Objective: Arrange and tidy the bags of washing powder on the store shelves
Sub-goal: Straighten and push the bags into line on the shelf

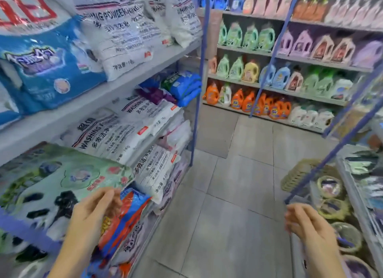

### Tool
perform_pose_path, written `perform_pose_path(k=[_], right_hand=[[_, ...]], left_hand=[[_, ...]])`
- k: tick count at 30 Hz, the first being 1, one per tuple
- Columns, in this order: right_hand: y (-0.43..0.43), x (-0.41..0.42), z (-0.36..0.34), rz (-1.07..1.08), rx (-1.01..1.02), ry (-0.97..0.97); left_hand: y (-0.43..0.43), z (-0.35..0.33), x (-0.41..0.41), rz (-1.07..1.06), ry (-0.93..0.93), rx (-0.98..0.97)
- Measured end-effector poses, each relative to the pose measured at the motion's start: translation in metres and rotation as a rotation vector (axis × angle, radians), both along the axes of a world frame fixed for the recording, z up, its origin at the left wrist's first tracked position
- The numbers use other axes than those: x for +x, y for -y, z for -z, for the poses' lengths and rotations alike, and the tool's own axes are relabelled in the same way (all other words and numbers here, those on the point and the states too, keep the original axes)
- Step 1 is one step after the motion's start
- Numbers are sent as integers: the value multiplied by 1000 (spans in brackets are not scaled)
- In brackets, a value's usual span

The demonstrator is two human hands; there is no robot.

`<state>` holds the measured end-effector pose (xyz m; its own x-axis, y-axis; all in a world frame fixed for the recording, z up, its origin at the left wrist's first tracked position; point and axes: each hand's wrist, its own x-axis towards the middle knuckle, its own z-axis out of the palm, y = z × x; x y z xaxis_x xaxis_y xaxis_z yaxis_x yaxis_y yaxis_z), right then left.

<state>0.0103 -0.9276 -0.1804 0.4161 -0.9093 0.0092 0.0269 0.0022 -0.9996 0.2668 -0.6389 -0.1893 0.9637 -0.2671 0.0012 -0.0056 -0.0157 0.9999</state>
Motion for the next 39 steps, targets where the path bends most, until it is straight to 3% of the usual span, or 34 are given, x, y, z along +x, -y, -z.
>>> perform_pose_path(k=[5, 10, 19, 25, 28, 32, 35, 39], right_hand=[[70, 87, -3, -68, -12, 22], [138, 192, 0, -237, 4, 50], [257, 373, 4, -658, -79, -71], [275, 477, 25, -909, -152, -64], [255, 527, 38, -1017, -387, -97], [216, 599, 53, -1059, -868, -147], [197, 650, 66, -1096, -1349, -270], [197, 699, 80, -1136, -1739, -477]], left_hand=[[43, -18, 58, -36, 9, -12], [74, -8, 95, -273, 29, -2], [151, 6, 122, -660, -9, 18], [176, -5, 116, -862, -5, 83], [177, -9, 109, -949, -22, 93], [176, -10, 103, -997, -28, 170], [183, -10, 100, -1025, -40, 183], [197, -15, 103, -1070, -46, 150]])
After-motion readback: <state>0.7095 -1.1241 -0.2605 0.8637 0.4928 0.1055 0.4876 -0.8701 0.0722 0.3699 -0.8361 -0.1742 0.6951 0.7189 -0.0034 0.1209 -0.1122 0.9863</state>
